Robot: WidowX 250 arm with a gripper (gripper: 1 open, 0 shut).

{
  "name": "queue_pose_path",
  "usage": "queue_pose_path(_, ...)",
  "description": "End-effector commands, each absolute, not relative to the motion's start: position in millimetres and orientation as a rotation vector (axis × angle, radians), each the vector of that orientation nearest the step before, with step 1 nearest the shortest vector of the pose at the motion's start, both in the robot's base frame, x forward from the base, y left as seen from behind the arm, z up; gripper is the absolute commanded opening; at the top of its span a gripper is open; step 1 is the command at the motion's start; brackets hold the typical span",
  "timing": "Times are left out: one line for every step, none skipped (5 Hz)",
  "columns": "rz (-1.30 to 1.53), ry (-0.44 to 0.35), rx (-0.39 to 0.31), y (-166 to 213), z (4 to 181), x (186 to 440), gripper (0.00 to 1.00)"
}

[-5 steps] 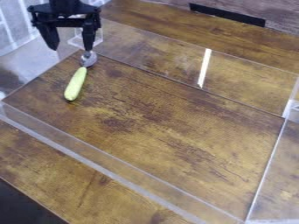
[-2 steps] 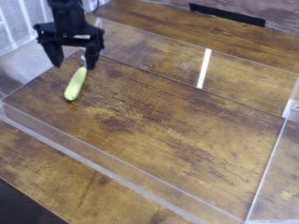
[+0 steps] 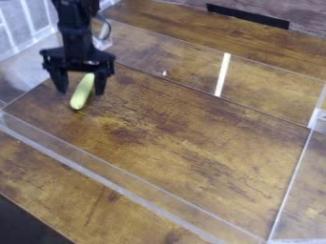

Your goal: Move the green spoon to the right

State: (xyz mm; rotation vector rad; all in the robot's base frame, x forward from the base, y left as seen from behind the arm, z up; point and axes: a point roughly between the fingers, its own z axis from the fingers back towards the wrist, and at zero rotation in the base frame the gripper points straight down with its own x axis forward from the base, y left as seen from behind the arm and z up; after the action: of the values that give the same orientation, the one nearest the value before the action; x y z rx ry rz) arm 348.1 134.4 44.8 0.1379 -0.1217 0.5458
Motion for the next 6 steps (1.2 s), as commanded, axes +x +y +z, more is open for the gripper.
queue_pose_path(0.488, -0.165, 0.140, 129.9, 44.8, 355.4, 1.00)
queue_pose_path(0.431, -0.158, 0.136, 126.3, 42.7, 356.9, 0.00)
queue_pose_path(0.347, -0.157, 0.125, 122.1, 40.8, 357.1, 0.00)
queue_pose_path(0.337, -0.144, 0.115, 120.3, 48.7, 359.4, 0.00)
queue_pose_path(0.338, -0.133, 0.106, 120.1, 56.5, 363.3, 0.00)
queue_pose_path(0.249, -0.130, 0.095, 128.9, 64.7, 361.8, 0.00)
